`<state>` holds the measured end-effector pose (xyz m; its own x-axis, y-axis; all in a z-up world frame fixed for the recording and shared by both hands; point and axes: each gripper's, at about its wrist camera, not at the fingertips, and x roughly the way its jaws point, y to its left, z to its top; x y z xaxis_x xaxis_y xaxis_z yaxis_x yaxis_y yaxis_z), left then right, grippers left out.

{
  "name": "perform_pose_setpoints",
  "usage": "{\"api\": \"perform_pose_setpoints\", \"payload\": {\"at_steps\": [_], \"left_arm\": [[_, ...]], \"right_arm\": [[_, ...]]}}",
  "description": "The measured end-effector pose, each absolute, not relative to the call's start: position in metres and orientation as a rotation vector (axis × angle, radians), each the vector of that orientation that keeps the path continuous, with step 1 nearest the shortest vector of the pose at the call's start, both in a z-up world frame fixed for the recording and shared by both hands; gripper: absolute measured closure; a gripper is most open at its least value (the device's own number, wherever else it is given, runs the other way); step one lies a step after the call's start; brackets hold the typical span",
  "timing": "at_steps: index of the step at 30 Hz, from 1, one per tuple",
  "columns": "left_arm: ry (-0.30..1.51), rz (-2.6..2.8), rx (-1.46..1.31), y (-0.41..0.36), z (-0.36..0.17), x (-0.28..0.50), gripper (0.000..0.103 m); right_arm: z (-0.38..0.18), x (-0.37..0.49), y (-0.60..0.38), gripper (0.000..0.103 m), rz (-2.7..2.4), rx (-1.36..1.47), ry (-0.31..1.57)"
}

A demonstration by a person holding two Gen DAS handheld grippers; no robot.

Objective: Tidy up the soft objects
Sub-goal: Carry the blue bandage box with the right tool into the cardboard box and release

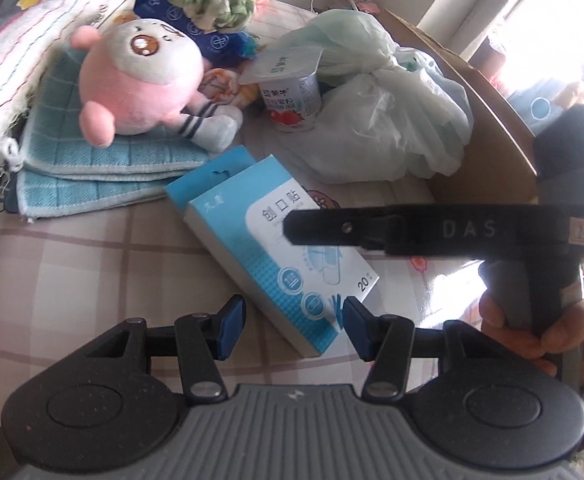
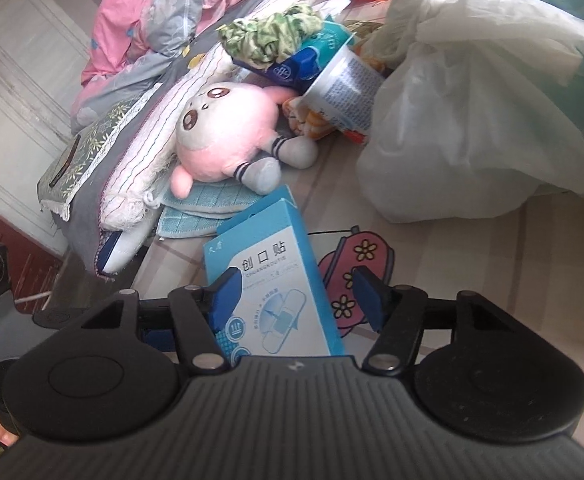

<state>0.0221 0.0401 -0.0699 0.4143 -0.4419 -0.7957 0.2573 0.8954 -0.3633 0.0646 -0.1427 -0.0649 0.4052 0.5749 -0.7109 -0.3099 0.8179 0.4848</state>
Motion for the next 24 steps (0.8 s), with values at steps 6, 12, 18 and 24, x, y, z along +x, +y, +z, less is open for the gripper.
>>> {"api": "perform_pose_setpoints", "payload": {"at_steps": [6, 12, 18, 24], "left_arm": [[1.045, -0.422, -0.158, 0.031, -0.071, 0.023, 0.048], [0.972, -0.37, -0.13, 0.031, -0.056, 0.013, 0.048], [0.892, -0.315, -0.063, 0.028, -0.03, 0.003, 0.048], [0.78, -0.297, -0.024, 0.022, 0.009, -0.001, 0.048]], "right_arm": [[-0.066, 0.059, -0.137, 0.047, 0.584, 0.281, 1.033], [-0.068, 0.057, -0.147, 0.057, 0.569, 0.403, 1.063], [-0.047, 0.051, -0.147, 0.061, 0.598, 0.444, 1.014], [-0.006, 0.05, -0.153, 0.061, 0.628, 0.441, 0.91]]}}
